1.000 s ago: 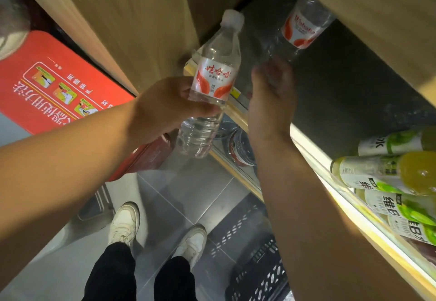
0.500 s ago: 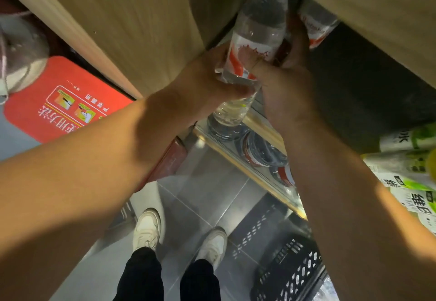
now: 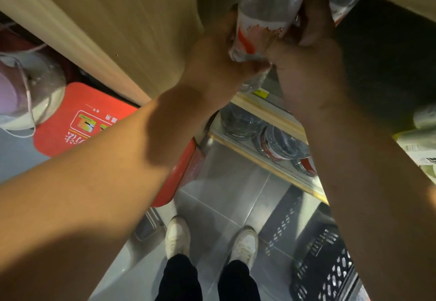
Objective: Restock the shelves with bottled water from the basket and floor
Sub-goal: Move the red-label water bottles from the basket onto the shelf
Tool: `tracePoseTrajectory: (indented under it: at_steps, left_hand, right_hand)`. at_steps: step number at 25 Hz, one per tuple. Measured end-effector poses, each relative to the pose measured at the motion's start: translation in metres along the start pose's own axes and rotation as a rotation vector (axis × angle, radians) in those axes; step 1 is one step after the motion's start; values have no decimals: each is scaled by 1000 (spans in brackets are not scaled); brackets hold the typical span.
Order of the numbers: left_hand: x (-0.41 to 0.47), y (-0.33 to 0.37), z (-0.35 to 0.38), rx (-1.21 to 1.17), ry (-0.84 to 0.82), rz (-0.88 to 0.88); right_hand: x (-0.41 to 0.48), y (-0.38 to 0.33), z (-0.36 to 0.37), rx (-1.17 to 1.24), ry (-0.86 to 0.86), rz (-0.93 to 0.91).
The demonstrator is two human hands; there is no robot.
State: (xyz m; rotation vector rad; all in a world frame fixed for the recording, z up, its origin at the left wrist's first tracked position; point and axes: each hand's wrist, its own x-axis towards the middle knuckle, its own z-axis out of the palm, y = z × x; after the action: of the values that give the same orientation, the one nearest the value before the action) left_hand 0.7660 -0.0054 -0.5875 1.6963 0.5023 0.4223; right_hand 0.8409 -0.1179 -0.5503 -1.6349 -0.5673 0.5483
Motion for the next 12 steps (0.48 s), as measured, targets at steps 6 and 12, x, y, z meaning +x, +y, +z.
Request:
tracePoseTrajectory:
  at_steps: [6,12]
  left_hand:
    - [15,-2,5,-6,13,-77]
    - [32,3,8,55,-22,-115]
  right_hand:
    - [7,6,4,-89,110,2]
    - [3,27,-9,180,202,184]
